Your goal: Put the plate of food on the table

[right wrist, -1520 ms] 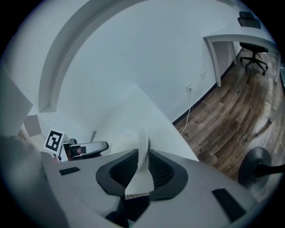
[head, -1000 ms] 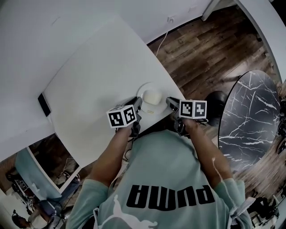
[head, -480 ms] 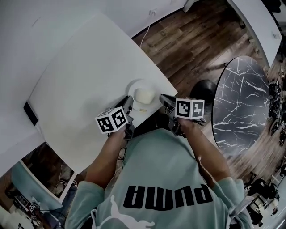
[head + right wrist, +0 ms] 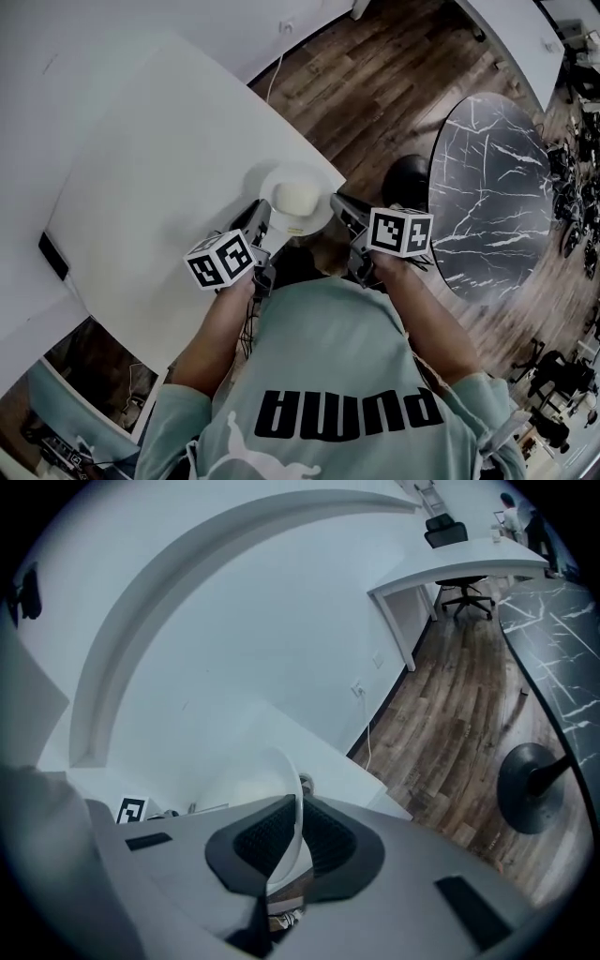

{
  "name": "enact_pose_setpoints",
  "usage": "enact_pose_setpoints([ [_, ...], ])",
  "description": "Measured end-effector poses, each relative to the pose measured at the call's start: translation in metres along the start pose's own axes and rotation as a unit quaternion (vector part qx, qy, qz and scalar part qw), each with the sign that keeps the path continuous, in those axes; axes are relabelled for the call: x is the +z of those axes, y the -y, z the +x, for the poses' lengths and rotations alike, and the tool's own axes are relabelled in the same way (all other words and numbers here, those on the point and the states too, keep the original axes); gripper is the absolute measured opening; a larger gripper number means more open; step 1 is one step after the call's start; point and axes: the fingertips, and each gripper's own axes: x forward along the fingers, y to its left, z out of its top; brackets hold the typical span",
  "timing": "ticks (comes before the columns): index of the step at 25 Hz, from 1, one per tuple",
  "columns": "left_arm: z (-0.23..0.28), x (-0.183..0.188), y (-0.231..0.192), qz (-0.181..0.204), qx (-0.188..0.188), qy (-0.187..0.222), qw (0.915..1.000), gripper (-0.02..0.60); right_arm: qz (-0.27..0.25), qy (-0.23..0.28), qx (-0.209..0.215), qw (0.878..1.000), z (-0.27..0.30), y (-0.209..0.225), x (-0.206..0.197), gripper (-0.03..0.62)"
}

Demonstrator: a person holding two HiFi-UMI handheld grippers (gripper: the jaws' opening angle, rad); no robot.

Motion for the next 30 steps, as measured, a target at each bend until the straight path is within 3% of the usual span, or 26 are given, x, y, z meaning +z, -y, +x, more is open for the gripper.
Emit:
enact_pose_setpoints([
  [8,0.026,-0.022,0.075,0.039,-0.045,-0.021,0.9980,0.040,0.036,0.067,-0.014,0.997,-0.068,0.046,0.011,0.032],
  [19,0.100,-0.088,0.190,0.102,-0.081,-0.075,0.9886,0.038,0.106,0.158,-0.028,0.981,-0.182,0.148,0.014,0.032],
  [30,0.179,-0.189,0.307,0.165,-0.123,-0.146,0.9676,0.037,0.181,0.229,-0.063,0.954,-0.305,0.268,-0.007,0.032],
])
